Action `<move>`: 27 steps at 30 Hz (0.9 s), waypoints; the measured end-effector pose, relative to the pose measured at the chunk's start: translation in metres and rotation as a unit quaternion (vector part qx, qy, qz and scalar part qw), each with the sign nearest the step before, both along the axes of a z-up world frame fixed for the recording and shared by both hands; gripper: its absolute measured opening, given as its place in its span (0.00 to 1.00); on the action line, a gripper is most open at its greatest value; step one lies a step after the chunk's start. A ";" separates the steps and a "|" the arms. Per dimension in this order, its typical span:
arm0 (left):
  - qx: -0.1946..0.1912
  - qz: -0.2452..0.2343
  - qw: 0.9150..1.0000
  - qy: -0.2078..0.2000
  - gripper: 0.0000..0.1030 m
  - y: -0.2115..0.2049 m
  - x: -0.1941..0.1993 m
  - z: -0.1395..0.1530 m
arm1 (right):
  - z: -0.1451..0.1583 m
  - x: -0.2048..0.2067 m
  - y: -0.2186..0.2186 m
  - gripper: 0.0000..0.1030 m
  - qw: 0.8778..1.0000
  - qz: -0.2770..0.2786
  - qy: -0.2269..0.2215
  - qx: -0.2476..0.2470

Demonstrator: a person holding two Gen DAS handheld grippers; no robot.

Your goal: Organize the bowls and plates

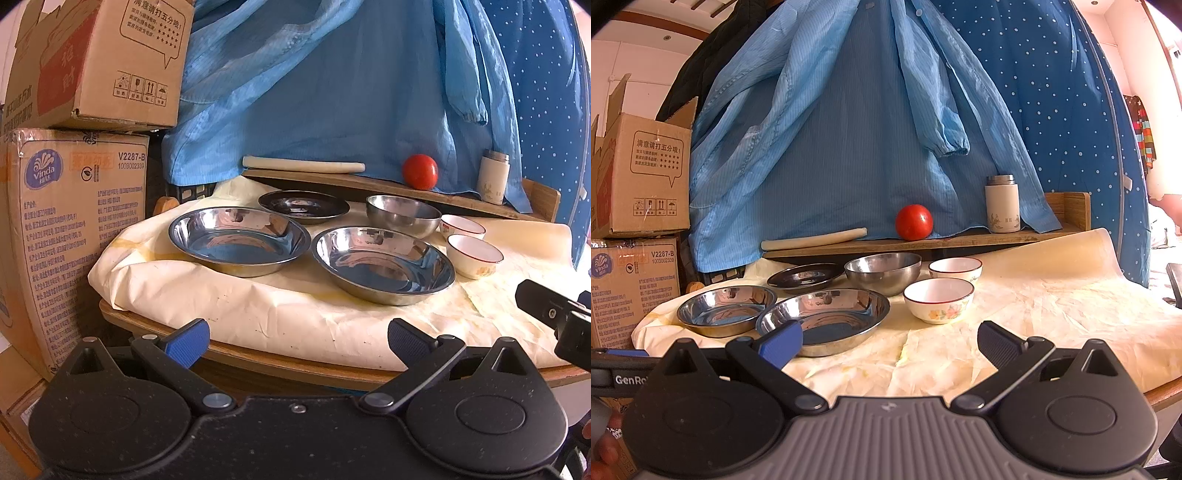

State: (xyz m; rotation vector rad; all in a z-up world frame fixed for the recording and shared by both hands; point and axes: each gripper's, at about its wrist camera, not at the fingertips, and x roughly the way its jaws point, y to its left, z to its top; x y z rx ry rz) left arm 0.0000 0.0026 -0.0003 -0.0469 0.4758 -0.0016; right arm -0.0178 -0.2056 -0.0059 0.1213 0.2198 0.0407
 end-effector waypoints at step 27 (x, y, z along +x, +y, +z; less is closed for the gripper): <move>-0.014 0.025 0.999 -0.024 0.99 0.021 0.023 0.014 | 0.003 0.028 0.002 1.00 1.000 0.010 0.013 -0.012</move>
